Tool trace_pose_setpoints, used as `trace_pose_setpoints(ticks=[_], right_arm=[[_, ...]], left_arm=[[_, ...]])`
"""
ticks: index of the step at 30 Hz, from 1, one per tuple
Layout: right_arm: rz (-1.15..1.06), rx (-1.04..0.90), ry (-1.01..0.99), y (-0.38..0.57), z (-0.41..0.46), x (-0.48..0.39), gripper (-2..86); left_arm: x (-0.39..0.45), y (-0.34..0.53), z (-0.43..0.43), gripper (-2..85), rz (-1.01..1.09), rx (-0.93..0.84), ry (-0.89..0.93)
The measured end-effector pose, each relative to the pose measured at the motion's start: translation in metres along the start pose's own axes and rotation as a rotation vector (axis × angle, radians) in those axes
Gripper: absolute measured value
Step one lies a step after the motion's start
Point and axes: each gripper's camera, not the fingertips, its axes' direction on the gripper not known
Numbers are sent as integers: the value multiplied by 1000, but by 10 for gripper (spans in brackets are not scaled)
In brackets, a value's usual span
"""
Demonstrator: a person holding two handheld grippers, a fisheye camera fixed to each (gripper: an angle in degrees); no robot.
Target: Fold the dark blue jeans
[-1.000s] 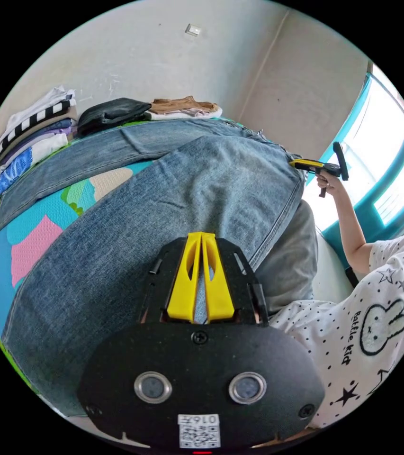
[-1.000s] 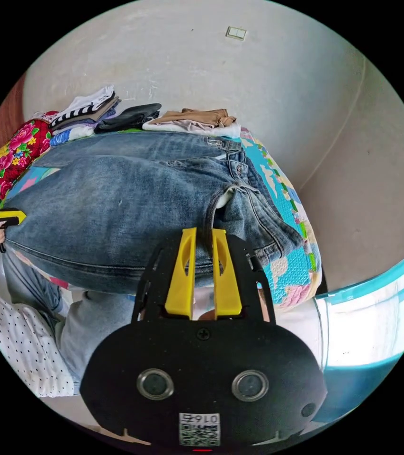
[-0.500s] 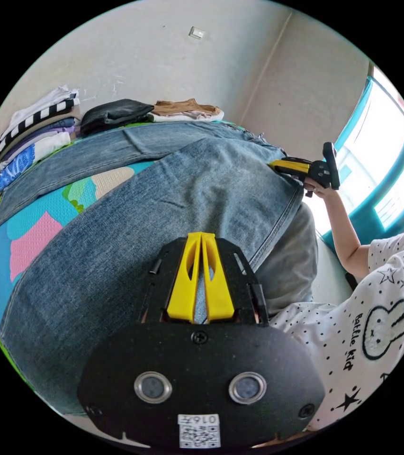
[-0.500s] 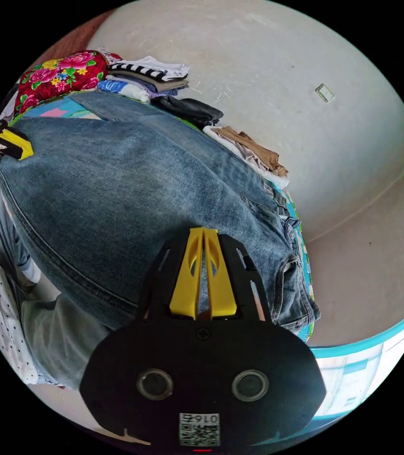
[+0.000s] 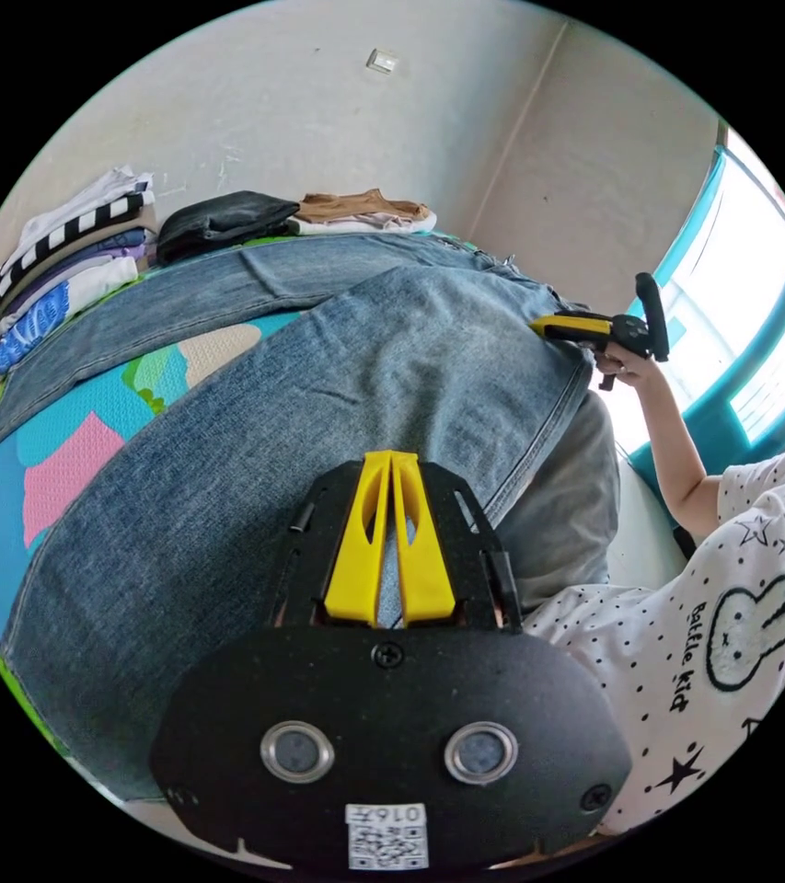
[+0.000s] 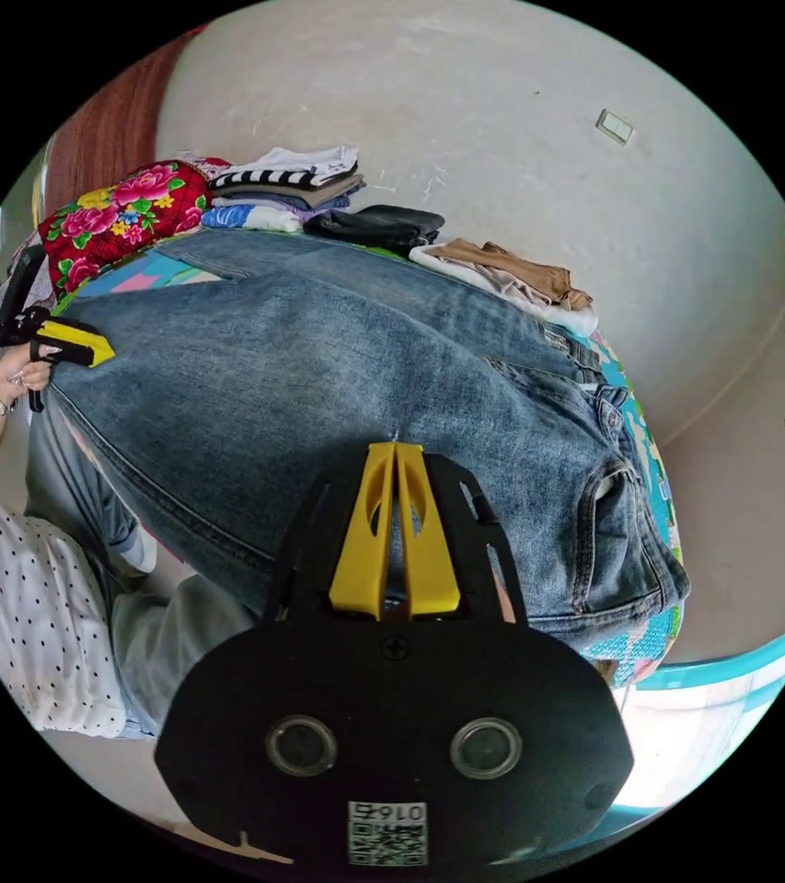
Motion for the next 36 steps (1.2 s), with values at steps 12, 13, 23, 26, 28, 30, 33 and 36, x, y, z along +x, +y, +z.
trace_pose_setpoints(ticks=[12,13,23,26,28,30,33,36], right_arm=[[329,121,68,60,-32,91,78],[345,96,70,63,-31,98,87],[334,-54,70,108,-9,111,104],[288,-40,96,114,-2,102,86],[284,-42,92,117,-2,103,77],[280,-41,112,120,-1,104,52],[243,-25,135,126,-6,101,19],[250,15,134,136,-16,104,8]], left_arm=[[53,-6,6,-10,166,-80,-221],[52,-4,5,-10,154,-69,-212],[33,4,2,-10,61,-23,-110],[32,4,2,-10,59,-16,-111],[30,5,1,-10,47,-7,-104],[29,5,1,-10,40,-3,-100],[27,4,0,-10,39,-8,-96],[25,1,-1,-10,46,-14,-92]])
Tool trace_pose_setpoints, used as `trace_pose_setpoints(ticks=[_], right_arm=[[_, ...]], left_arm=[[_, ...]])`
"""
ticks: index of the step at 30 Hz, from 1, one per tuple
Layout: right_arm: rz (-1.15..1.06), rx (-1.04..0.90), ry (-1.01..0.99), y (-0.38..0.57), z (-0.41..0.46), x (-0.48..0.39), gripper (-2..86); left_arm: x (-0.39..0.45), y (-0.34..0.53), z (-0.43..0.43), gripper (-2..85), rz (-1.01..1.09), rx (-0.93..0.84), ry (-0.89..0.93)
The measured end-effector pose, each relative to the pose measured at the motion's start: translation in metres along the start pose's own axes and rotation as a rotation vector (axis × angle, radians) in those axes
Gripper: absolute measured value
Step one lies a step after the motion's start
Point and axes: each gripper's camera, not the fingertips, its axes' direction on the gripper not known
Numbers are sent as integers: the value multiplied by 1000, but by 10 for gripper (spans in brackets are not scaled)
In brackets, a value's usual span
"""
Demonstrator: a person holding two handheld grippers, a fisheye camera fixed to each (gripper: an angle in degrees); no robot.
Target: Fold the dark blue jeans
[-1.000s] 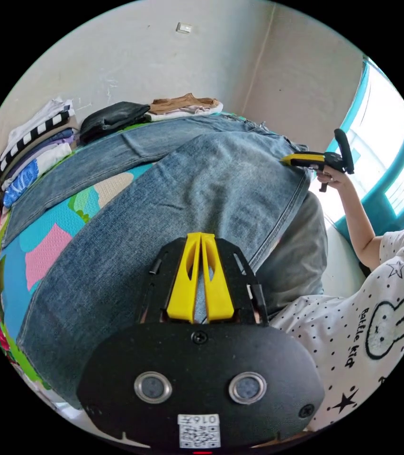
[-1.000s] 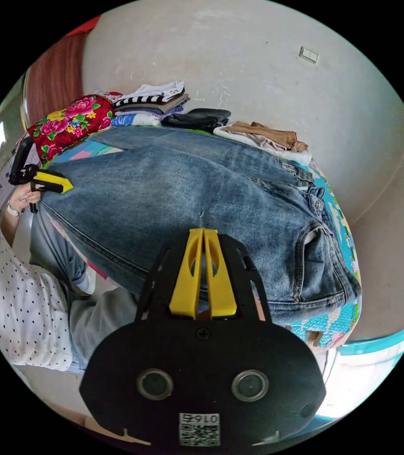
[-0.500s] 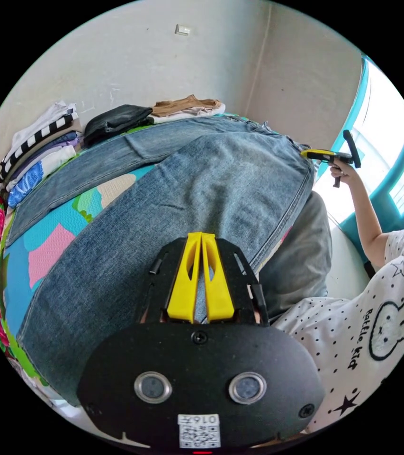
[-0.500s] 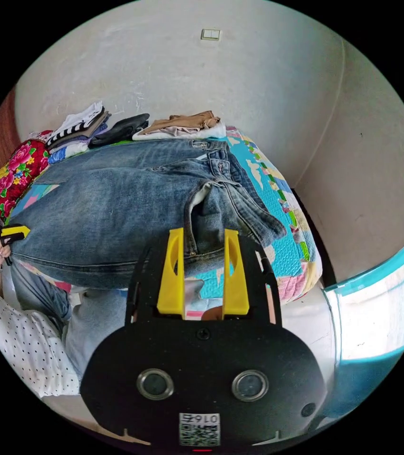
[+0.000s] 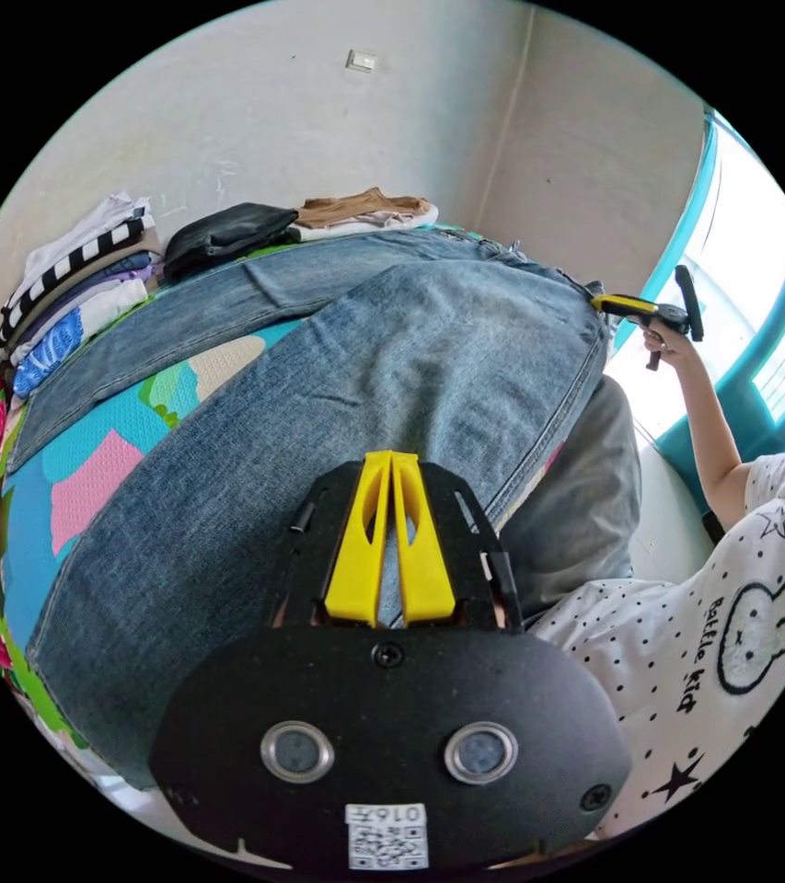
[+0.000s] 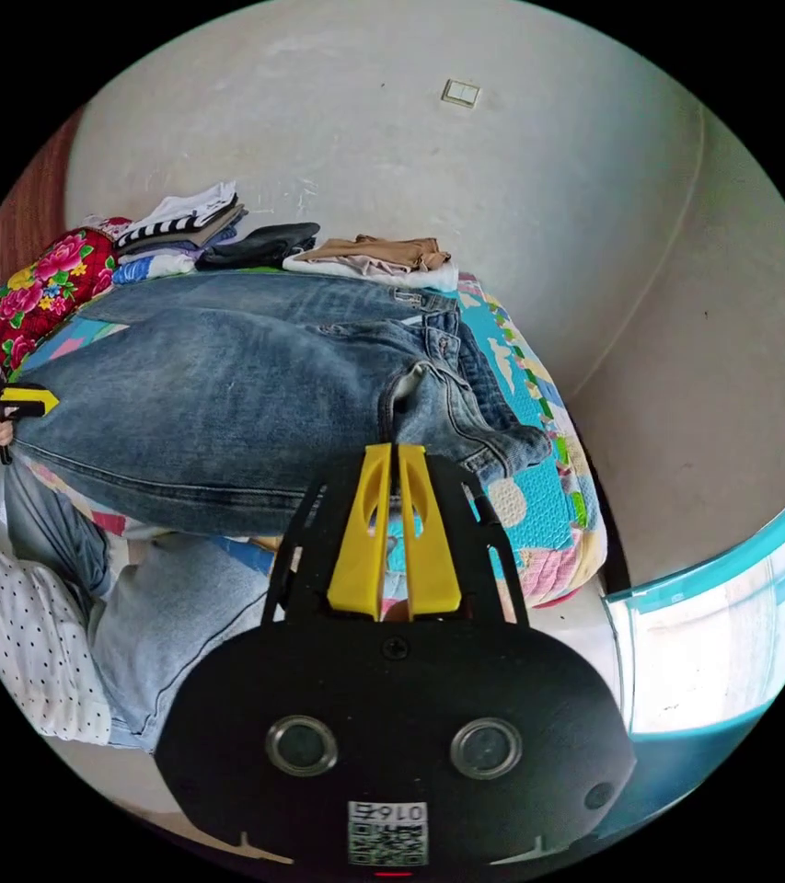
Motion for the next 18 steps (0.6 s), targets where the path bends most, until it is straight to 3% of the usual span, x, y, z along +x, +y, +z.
trace_pose_setpoints(ticks=[11,14,18], right_arm=[[319,183,-263,54,-7,69,7],[322,240,-149,60,-23,72,14],[141,85,14,39,-17,56,58]], left_arm=[[-14,-6,-2,-10,-20,8,51],[-16,-11,-2,-10,-19,5,56],[-19,-17,-4,-10,-20,3,59]])
